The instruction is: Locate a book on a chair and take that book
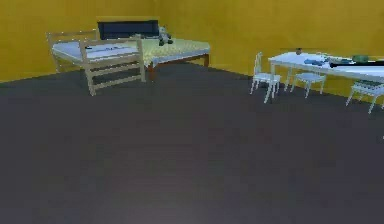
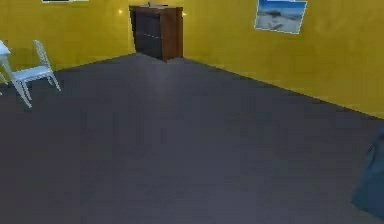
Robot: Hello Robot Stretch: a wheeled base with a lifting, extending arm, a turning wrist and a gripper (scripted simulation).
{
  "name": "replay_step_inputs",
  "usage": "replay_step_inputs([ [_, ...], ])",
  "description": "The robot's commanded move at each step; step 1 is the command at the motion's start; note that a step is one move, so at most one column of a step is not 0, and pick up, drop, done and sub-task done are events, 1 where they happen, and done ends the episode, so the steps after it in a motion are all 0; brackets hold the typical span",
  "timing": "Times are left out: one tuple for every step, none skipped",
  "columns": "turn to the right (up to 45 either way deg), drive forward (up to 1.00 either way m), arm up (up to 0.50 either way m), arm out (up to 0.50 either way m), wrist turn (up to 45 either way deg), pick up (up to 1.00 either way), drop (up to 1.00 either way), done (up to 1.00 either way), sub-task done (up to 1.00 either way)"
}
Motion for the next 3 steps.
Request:
replay_step_inputs([
  [45.0, 0.0, 0.0, 0.0, 0.0, 0.0, 0.0, 0.0, 0.0],
  [21.0, 0.0, 0.0, 0.0, 0.0, 0.0, 0.0, 0.0, 0.0],
  [0.0, 1.0, 0.0, 0.0, 0.0, 0.0, 0.0, 0.0, 0.0],
])
